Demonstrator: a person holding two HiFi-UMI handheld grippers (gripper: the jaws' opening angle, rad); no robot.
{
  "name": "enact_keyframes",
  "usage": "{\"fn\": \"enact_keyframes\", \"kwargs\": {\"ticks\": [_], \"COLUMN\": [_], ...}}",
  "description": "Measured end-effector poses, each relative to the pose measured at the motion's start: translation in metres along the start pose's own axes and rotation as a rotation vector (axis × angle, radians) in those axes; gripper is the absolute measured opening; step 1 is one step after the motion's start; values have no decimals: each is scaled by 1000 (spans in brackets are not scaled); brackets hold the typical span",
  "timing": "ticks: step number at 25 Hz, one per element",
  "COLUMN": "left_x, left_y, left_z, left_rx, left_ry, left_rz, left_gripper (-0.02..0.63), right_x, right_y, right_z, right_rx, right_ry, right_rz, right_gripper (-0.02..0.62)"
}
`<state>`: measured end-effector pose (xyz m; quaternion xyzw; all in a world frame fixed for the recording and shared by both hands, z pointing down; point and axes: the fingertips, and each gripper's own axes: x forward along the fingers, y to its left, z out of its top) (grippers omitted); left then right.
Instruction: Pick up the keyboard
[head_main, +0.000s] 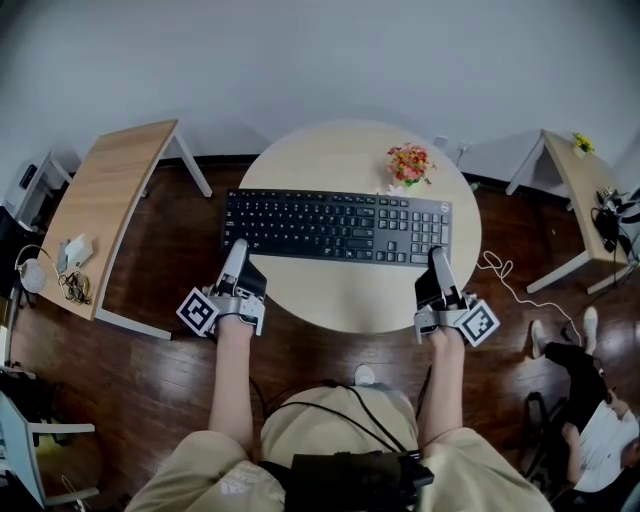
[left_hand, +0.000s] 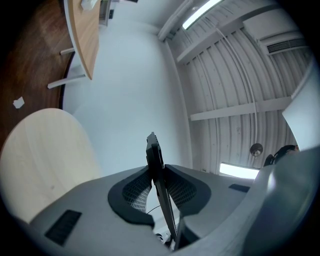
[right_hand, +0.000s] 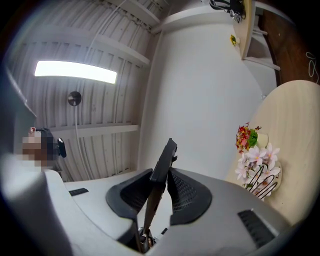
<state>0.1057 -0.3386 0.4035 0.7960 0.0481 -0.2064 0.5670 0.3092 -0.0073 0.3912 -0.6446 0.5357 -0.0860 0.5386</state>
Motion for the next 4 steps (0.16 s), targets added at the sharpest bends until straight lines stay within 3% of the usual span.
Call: {"fn": "enact_keyframes", "kwargs": {"ticks": [4], "left_x": [0], "left_y": [-1], "left_z": [1], "left_rx": [-9], "left_ry": [3], "left_rz": [-12], "left_gripper": [69], "right_x": [-1], "right_y": [6], "right_z": [2], "right_rx": [-46], "right_ry": [5], "right_rz": [18], "right_gripper": [114]}}
